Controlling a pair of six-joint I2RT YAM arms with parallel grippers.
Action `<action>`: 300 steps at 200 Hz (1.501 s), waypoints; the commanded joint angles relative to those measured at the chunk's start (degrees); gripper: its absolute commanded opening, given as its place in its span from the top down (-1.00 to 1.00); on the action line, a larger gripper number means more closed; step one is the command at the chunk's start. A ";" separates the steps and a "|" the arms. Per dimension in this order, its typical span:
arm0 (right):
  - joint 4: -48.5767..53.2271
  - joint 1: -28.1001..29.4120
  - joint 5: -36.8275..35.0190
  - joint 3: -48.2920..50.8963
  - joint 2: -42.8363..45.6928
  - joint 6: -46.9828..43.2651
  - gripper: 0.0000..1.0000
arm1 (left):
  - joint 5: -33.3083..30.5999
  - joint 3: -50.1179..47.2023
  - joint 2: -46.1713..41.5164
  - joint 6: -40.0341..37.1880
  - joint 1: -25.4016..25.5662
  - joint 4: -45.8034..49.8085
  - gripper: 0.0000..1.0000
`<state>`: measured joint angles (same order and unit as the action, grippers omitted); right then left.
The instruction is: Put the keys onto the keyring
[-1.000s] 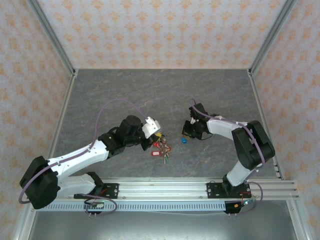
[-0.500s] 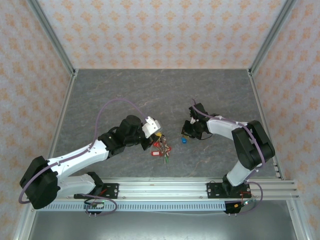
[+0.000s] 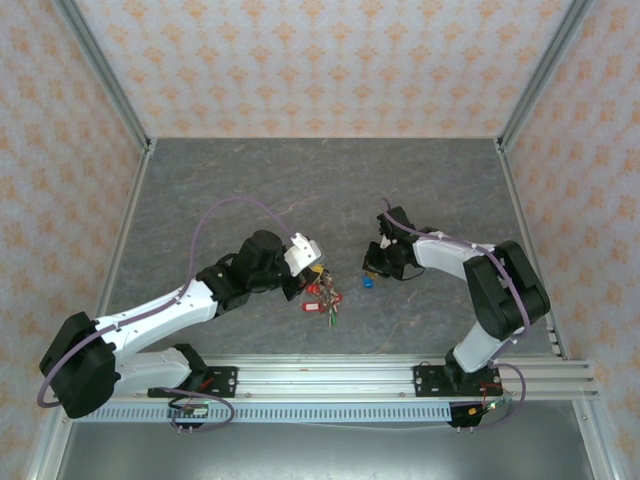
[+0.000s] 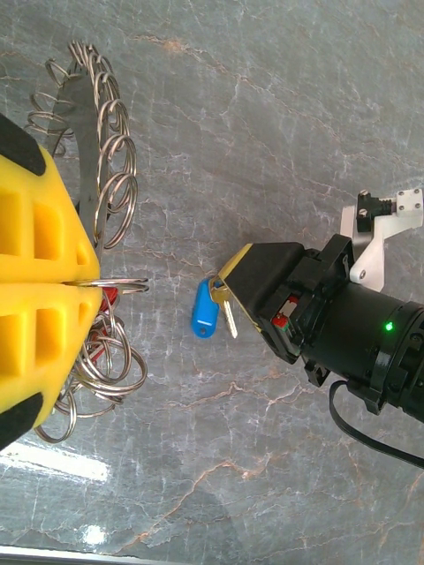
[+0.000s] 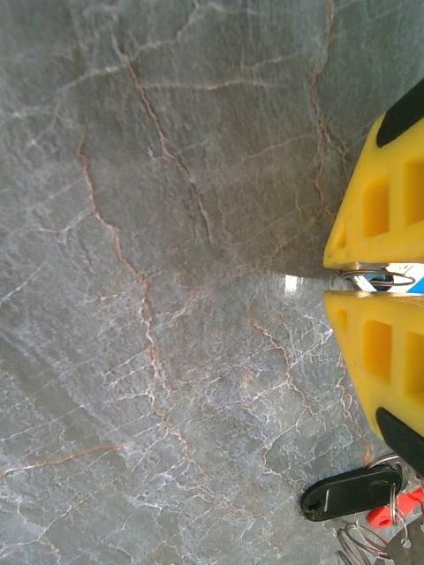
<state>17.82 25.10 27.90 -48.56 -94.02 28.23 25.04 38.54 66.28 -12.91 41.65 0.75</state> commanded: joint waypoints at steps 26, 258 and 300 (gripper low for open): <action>4.29 0.58 -1.87 -1.32 1.71 -1.58 0.68 | 0.64 2.05 -0.11 0.25 0.45 -0.75 1.00; -17.10 1.13 5.68 11.32 20.83 -9.88 1.00 | 1.41 3.78 1.74 0.51 0.54 -0.42 1.00; -30.21 1.16 7.76 20.19 32.00 -13.64 1.00 | 2.02 3.82 2.24 0.79 0.61 -0.68 1.00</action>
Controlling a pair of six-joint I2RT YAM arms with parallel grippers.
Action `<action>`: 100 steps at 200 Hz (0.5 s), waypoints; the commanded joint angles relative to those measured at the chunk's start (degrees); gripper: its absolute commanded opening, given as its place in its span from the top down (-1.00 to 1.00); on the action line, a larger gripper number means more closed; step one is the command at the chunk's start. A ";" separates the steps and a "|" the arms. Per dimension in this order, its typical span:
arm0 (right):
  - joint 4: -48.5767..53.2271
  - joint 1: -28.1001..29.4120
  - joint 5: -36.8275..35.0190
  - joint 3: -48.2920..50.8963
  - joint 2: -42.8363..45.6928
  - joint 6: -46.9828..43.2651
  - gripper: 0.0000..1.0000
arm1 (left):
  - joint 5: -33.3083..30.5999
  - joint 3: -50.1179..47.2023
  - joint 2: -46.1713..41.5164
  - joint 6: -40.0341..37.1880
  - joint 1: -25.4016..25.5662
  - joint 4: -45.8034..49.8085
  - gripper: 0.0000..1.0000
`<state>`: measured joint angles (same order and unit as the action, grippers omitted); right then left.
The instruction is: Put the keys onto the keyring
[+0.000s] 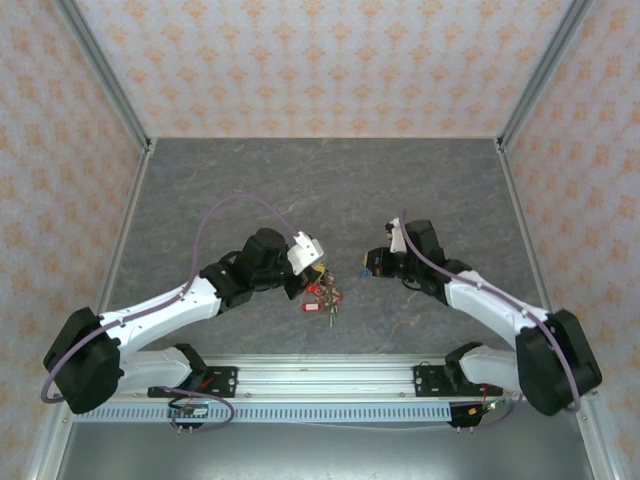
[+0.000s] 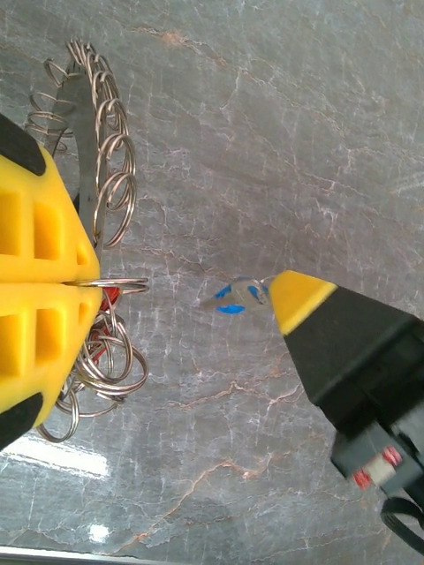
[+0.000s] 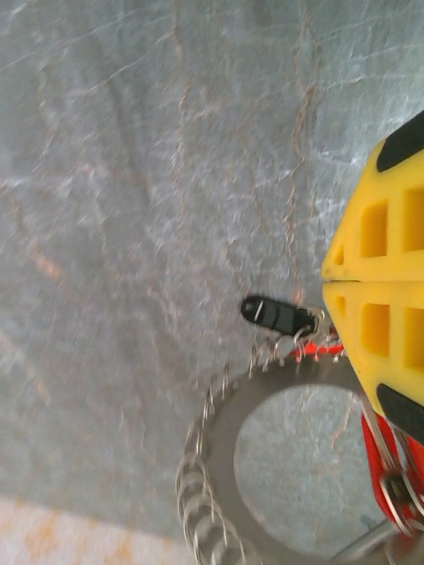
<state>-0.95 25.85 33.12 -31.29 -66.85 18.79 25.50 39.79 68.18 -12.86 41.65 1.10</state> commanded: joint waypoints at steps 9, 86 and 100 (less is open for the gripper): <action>-12.50 0.49 3.39 3.88 6.70 -5.69 1.00 | 1.58 2.72 0.40 0.82 0.71 -1.10 1.00; -17.73 2.09 8.01 10.26 19.65 -21.18 1.00 | 4.59 3.61 2.03 0.47 0.80 -1.10 1.00; -17.44 2.28 8.05 10.16 20.25 -22.89 1.00 | 5.29 3.51 2.13 0.38 0.80 -1.42 1.00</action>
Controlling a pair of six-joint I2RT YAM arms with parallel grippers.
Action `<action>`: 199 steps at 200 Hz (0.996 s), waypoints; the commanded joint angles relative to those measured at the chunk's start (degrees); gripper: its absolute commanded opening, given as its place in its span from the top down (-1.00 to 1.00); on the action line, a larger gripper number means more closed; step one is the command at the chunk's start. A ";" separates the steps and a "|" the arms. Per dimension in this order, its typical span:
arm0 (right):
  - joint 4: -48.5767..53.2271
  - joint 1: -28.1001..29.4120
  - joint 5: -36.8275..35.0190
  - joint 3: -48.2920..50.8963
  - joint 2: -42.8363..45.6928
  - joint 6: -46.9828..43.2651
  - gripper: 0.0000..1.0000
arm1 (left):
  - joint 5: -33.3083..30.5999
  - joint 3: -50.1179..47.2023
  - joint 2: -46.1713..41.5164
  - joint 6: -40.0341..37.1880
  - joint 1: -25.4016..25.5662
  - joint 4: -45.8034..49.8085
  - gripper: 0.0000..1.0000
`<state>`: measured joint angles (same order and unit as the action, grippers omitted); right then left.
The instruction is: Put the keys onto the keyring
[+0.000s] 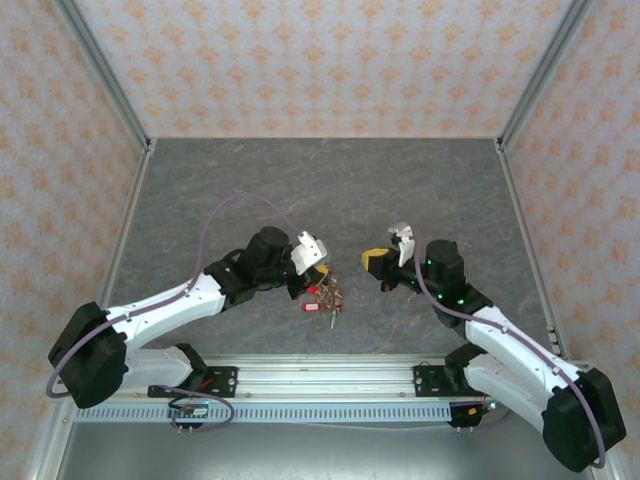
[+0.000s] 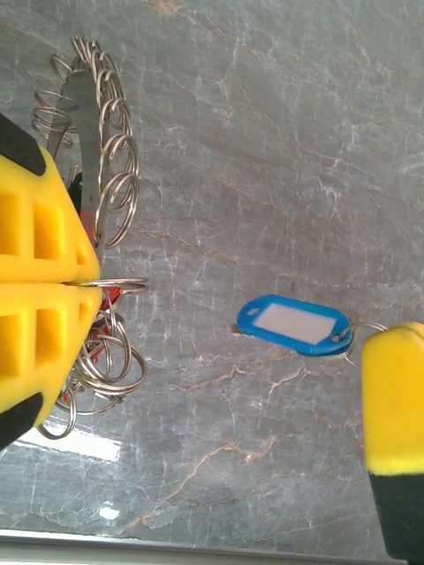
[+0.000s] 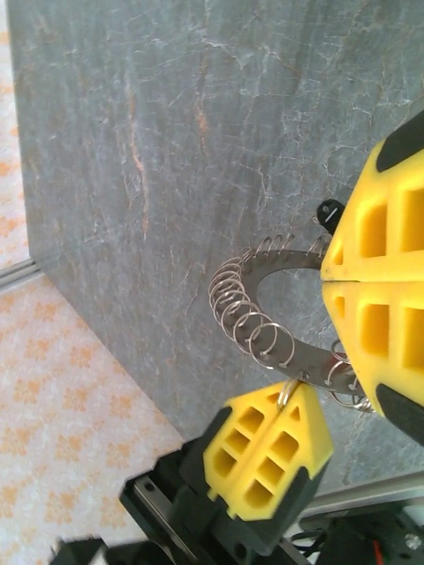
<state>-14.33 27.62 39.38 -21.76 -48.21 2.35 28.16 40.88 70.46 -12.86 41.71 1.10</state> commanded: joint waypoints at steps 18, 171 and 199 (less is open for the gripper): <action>-3.16 0.77 2.23 -0.11 1.27 -8.02 1.00 | 3.55 1.93 -0.26 0.23 0.74 -2.49 1.00; 1.06 3.41 13.34 -6.53 -5.96 -13.89 1.00 | 6.37 1.62 -0.25 0.12 1.00 -5.92 1.00; 1.05 4.21 14.16 -7.14 -7.14 -14.44 1.00 | 6.46 2.07 0.03 0.11 1.08 -5.59 1.00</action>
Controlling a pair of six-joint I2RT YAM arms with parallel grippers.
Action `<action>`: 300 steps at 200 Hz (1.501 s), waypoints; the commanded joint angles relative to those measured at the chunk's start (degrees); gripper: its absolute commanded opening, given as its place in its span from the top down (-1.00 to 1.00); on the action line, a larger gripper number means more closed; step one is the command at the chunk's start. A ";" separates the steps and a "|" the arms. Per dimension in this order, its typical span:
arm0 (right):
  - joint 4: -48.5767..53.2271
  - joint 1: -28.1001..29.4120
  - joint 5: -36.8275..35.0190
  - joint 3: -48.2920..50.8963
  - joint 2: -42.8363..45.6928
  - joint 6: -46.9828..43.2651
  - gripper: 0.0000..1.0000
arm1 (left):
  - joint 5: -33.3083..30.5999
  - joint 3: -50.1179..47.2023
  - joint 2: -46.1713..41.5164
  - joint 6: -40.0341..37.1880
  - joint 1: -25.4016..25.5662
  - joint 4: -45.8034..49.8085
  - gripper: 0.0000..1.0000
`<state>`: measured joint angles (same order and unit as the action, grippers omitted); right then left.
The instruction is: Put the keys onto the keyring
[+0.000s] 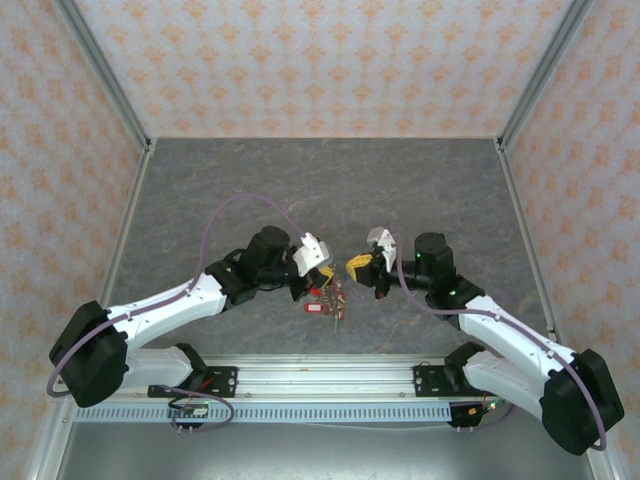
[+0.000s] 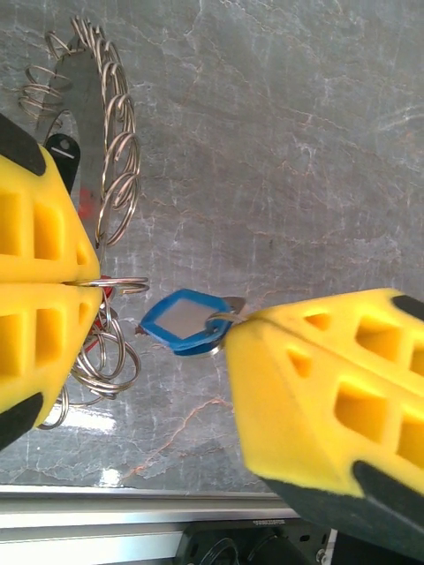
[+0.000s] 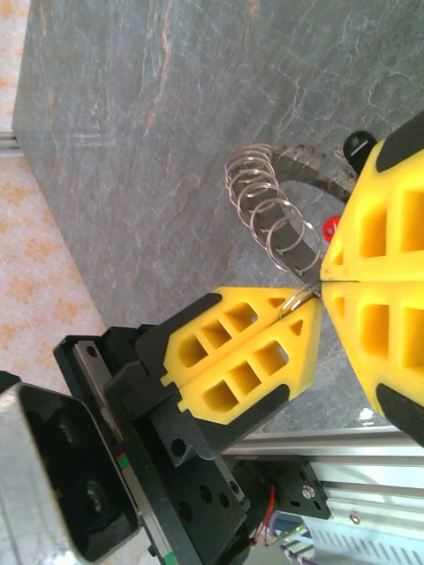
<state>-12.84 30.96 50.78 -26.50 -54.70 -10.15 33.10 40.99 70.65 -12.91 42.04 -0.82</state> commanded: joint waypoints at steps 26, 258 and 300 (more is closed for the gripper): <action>-0.45 2.29 2.39 -2.58 -1.18 -3.27 1.00 | 1.50 2.06 -0.26 0.07 0.76 -3.39 1.00; -5.60 4.61 -6.80 -3.99 -6.19 0.62 1.00 | 2.77 2.28 -0.08 -0.72 1.11 -2.69 1.00; -1.57 4.56 -11.32 -5.61 -6.99 1.61 1.00 | 2.79 2.42 -0.10 -1.32 1.28 -2.86 1.00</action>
<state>-15.18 35.66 45.21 -29.69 -60.90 -9.52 32.88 41.10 70.67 -12.99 42.39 -0.82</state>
